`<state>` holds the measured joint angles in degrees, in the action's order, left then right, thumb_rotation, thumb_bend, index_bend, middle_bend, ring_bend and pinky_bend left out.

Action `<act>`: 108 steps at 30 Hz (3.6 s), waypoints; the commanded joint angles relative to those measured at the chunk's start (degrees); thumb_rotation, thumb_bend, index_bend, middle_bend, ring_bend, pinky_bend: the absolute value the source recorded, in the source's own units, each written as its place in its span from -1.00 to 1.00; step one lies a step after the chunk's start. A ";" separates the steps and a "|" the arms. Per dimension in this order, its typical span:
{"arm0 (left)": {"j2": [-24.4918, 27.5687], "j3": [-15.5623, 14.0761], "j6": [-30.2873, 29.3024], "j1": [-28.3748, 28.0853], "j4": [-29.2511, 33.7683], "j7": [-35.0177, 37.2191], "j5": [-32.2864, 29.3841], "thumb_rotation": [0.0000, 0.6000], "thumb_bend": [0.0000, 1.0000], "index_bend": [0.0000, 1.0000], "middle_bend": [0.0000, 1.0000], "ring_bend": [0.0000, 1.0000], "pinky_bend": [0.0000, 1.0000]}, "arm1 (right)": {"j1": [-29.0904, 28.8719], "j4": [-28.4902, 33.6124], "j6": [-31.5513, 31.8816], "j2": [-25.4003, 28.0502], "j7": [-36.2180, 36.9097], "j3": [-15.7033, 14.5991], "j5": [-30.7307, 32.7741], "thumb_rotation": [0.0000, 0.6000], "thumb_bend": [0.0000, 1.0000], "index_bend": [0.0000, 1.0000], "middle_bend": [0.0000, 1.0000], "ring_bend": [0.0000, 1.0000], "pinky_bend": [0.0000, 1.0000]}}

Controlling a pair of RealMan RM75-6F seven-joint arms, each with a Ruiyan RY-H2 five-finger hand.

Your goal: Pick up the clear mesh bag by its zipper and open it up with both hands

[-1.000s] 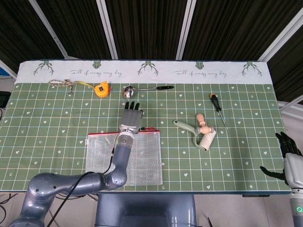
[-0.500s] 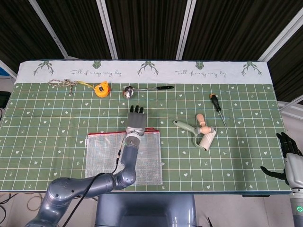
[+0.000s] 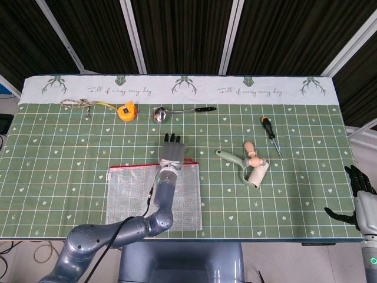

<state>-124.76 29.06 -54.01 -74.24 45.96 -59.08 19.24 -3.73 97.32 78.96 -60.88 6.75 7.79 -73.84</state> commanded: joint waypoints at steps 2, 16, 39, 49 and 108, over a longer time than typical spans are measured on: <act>-0.40 0.17 0.49 -0.30 -0.69 -0.85 -0.29 1.00 -0.42 -0.04 -0.74 -1.00 -1.00 | 0.02 0.06 -0.03 0.06 0.04 -0.05 -0.03 1.00 -0.61 -1.00 -1.00 -1.00 -0.61; -0.65 0.69 0.98 -0.84 -1.19 -3.13 -0.45 1.00 -0.39 0.03 -0.74 -1.00 -1.00 | 0.08 0.29 0.13 0.15 0.12 0.03 0.03 1.00 -0.60 -1.00 -1.00 -1.00 -0.61; 1.45 1.18 -0.29 -0.21 2.35 -3.03 1.52 1.00 -0.16 0.14 -0.71 -1.00 -1.00 | 0.18 0.58 0.45 0.31 0.32 0.01 -0.31 1.00 -0.60 -1.00 -1.00 -1.00 -0.61; 6.54 2.18 -2.92 -0.43 10.44 -2.99 3.91 1.00 -0.08 0.16 -0.70 -1.00 -1.00 | 0.18 0.86 0.42 0.45 0.46 0.01 -0.36 1.00 -0.60 -1.00 -1.00 -1.00 -0.61; 30.81 3.77 -5.21 -7.45 35.57 1.90 -0.87 1.00 0.17 0.30 -0.67 -1.00 -1.00 | -40.68 20.37 -8.08 -14.49 -18.73 24.33 59.57 1.00 -0.27 -0.41 -1.00 -1.00 -0.61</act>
<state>-94.08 32.94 -59.22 -81.63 81.42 -57.30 18.43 -41.92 119.33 69.37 -72.85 -10.58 30.55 -17.11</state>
